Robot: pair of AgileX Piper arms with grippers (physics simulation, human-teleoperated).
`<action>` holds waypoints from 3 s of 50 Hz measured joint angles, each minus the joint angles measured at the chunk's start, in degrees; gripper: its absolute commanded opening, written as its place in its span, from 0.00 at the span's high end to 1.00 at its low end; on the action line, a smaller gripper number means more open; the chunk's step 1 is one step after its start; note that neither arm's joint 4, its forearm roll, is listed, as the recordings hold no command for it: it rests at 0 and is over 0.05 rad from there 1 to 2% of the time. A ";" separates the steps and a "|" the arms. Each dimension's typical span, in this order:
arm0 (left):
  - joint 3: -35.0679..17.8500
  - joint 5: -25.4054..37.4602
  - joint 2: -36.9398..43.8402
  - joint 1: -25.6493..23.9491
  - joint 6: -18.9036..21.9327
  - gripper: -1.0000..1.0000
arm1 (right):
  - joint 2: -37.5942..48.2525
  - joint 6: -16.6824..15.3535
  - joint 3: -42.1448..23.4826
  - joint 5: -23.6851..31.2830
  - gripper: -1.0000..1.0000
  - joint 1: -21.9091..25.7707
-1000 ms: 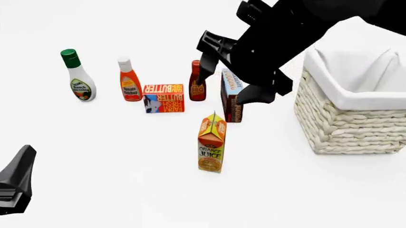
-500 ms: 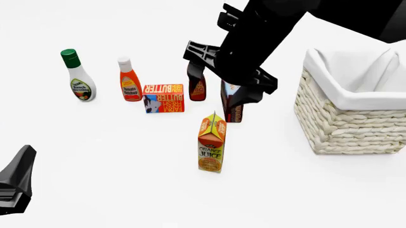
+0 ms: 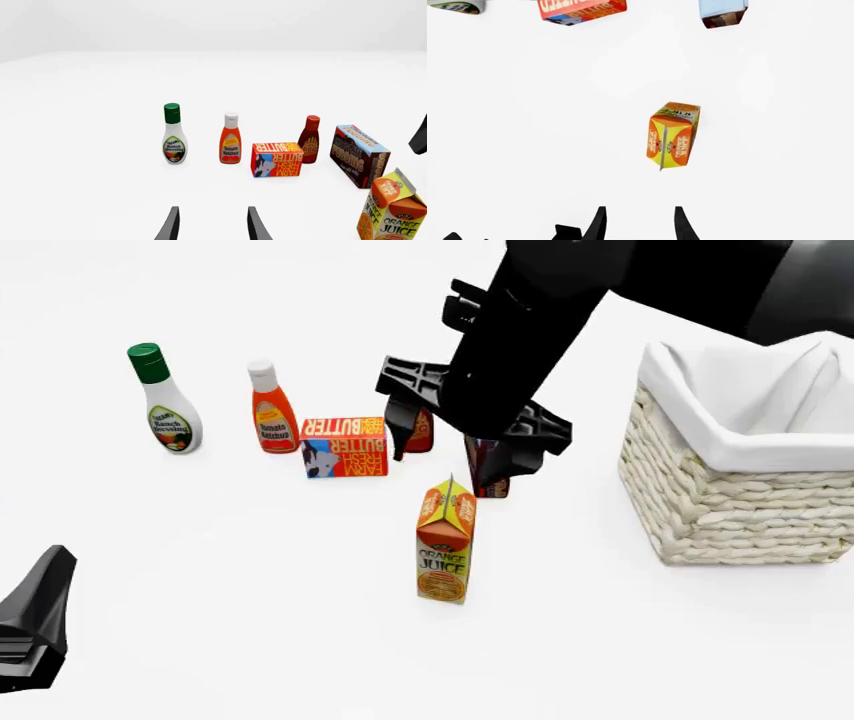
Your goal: Pick the orange juice and place it in the basket.
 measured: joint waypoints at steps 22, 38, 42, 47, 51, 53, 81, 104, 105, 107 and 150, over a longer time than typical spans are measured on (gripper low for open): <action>0.00 0.00 0.00 0.01 0.00 0.00 | 1.81 -1.25 1.33 0.19 0.00 -0.67; 0.00 -0.01 0.00 0.01 0.00 0.00 | 3.66 -2.98 1.51 0.22 0.00 -1.53; 0.00 0.00 0.00 0.01 0.00 0.00 | 4.18 -3.36 1.38 0.22 0.00 -1.70; 0.00 -0.01 0.00 0.00 0.00 0.00 | 4.84 -3.88 1.19 0.22 0.00 -1.93; 0.00 -0.01 0.00 0.00 0.00 0.00 | 5.30 -4.22 0.96 0.22 0.00 -2.02; 0.00 -0.01 0.00 0.00 0.00 0.00 | 5.50 -4.37 0.86 0.22 0.00 -2.05; 0.00 0.00 0.00 0.00 0.00 0.00 | 7.35 -6.25 0.92 0.22 0.00 -2.81; 0.00 0.00 0.00 0.00 0.00 0.00 | 8.62 -6.95 1.12 0.22 0.00 -3.31; 0.00 0.00 0.00 0.00 0.00 0.00 | 8.67 -6.97 1.12 0.22 0.00 -3.33; 0.00 0.00 0.00 0.00 0.00 0.00 | 8.77 -6.98 1.14 0.22 0.00 -3.37; 0.00 0.00 0.00 0.00 0.00 0.00 | 10.42 -4.52 -0.39 0.22 0.00 -3.03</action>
